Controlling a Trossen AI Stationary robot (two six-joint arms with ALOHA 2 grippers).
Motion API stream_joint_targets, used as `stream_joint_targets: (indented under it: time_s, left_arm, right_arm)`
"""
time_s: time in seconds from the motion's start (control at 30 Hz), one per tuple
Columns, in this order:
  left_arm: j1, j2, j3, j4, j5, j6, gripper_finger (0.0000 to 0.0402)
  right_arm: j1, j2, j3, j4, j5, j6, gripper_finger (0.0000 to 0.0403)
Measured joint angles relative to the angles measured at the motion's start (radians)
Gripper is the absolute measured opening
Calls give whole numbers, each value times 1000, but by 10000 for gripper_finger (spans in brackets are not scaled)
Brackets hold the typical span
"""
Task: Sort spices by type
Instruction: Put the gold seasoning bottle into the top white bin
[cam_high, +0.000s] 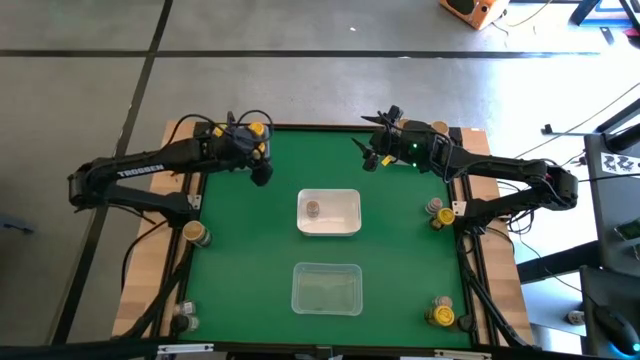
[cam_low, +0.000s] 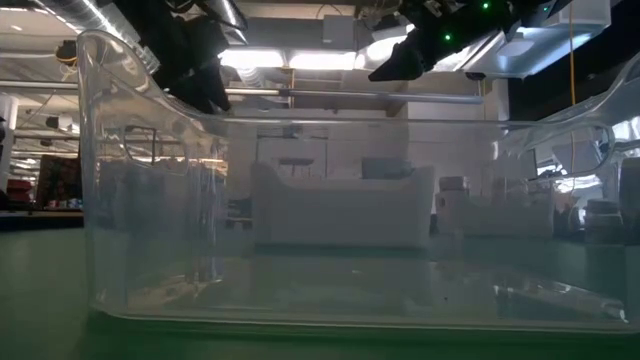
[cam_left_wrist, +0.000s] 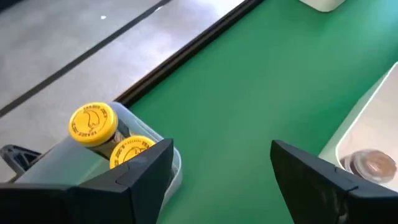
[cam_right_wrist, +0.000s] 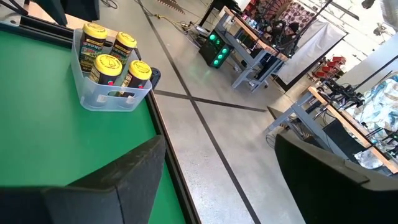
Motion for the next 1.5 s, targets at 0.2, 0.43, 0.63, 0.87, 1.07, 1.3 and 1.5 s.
stream_joint_targets:
  time_s: [0.2,0.43,0.63,0.87,1.07,1.3,1.5]
  left_arm:
    - [11,1,-1,100,0,78,267]
    - [11,1,39,201,55,130,267]
    - [1,0,66,236,62,157,267]
    - [-6,7,68,271,66,160,267]
    - [-3,5,68,318,65,251,278]
    - [-60,5,125,212,64,362,358]
    - [-187,4,197,-85,67,368,397]
  right_arm:
    - [0,0,0,0,0,5,305]
    - [0,0,0,-2,-107,8,305]
    - [1,0,0,-9,-129,8,305]
    - [1,0,0,-10,-129,1,305]
    - [0,0,0,-11,-127,0,305]
    - [0,0,0,-11,-126,0,305]
    - [0,0,0,-17,-126,-1,305]
